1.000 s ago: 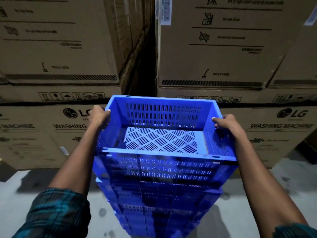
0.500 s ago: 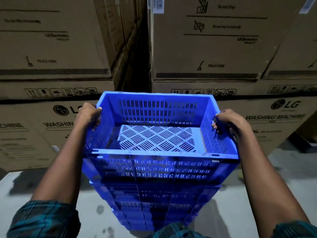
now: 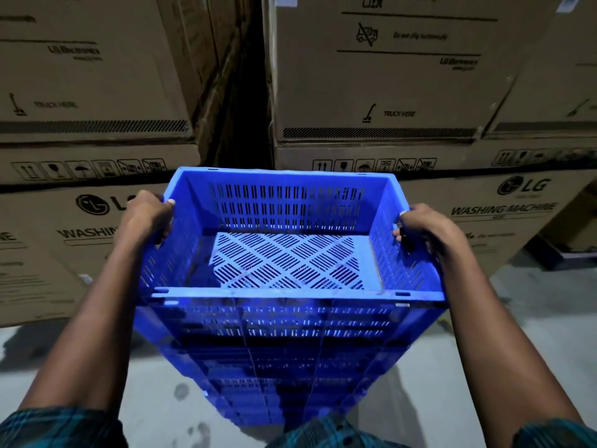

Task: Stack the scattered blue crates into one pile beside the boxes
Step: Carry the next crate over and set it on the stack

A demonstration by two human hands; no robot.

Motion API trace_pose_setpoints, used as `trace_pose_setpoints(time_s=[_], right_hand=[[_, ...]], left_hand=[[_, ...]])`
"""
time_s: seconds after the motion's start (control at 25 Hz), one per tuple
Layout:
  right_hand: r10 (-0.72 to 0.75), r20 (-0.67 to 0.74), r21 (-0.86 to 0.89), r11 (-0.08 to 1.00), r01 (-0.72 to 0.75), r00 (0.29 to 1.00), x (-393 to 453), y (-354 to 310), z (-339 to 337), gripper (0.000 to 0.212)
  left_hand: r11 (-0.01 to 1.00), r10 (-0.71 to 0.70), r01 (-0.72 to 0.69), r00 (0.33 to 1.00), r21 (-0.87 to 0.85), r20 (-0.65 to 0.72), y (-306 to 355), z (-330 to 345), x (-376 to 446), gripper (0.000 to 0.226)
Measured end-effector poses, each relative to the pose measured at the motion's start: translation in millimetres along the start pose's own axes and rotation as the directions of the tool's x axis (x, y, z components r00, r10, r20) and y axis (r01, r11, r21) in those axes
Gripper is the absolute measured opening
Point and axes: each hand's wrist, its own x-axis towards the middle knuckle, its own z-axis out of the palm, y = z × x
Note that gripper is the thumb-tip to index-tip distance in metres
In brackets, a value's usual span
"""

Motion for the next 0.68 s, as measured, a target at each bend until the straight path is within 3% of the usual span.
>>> trace_pose_setpoints(time_s=[0.28,0.68], right_hand=[[-0.031,-0.040,-0.042,0.999,0.029,0.999,12.9,1.5,3.3,0.037],[-0.054,-0.091,-0.097,0.994,0.046,0.994,14.9,-14.1,4.7,0.028]], left_hand=[[0.993,0.078,-0.073,0.996,0.095,-0.047,10.1,-0.2,-19.7,0.031],[0.993,0.108,-0.104,0.991,0.054,-0.077,19.3,0.6,-16.8,0.032]])
